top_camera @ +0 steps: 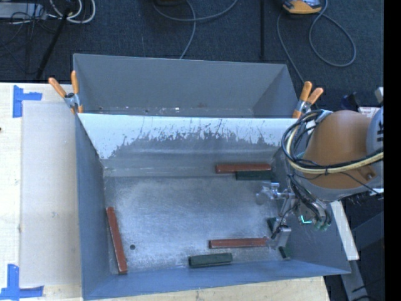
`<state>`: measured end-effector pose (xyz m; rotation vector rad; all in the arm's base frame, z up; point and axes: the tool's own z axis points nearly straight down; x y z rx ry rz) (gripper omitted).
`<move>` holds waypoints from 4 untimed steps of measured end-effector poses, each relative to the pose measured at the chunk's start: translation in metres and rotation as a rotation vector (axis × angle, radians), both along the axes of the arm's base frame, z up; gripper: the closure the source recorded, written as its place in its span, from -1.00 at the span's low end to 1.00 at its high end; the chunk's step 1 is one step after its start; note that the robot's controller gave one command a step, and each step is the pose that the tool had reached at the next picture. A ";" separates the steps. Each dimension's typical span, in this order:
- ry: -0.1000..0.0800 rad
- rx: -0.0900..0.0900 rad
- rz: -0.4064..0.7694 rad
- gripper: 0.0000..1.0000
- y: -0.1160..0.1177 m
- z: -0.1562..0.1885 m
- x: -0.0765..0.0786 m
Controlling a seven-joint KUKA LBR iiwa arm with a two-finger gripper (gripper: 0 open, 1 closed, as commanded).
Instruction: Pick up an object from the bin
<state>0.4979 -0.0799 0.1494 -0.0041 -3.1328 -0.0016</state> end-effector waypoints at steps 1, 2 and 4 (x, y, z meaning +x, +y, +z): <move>-0.001 0.000 -0.007 -1.00 0.013 -0.084 -0.010; -0.008 -0.002 -0.003 1.00 0.012 -0.080 -0.008; -0.018 -0.002 0.029 1.00 -0.020 0.099 0.026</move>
Offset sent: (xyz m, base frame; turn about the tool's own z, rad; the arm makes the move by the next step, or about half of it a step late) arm -0.0075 0.0122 -0.0794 0.0071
